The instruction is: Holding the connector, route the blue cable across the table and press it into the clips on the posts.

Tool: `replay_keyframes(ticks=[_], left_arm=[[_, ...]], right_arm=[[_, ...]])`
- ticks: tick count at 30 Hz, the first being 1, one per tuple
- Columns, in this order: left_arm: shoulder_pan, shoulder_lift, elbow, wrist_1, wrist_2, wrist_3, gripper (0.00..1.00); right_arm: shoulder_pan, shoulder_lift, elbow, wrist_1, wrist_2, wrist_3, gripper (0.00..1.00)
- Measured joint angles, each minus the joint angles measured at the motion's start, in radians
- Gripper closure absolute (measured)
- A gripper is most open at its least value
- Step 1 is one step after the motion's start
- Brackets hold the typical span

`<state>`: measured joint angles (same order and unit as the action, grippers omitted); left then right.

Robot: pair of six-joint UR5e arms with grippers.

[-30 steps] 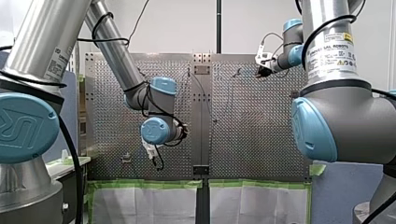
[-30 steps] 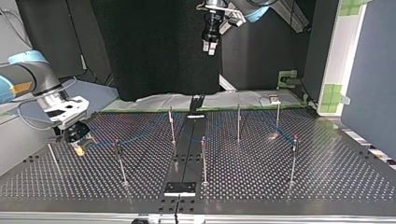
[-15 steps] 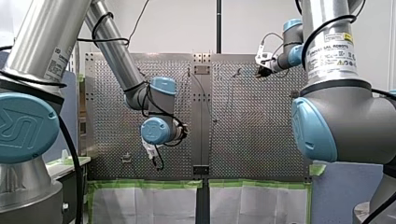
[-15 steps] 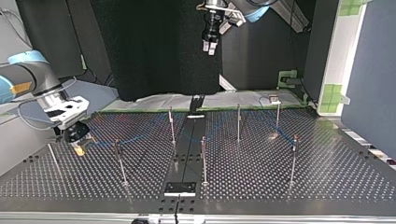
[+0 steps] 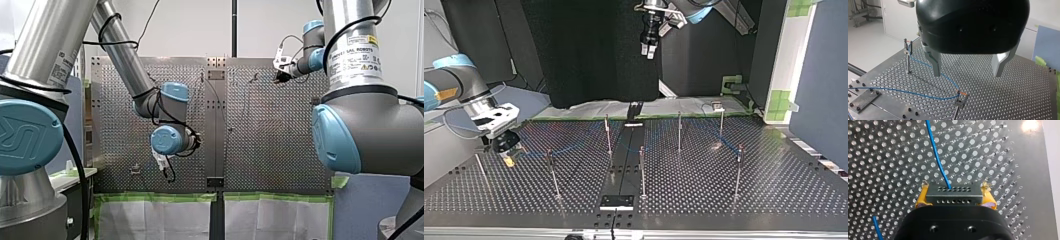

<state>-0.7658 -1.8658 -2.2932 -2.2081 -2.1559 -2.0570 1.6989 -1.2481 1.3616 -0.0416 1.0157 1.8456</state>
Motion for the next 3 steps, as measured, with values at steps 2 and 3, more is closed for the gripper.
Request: replay_keyframes(ticks=[2, 3], left_arm=[[0.000, 0.000, 0.000, 0.000, 0.000, 0.000, 0.00], [0.000, 0.000, 0.000, 0.000, 0.000, 0.000, 0.00]], right_arm=[[0.000, 0.000, 0.000, 0.000, 0.000, 0.000, 1.00], [0.000, 0.000, 0.000, 0.000, 0.000, 0.000, 1.00]])
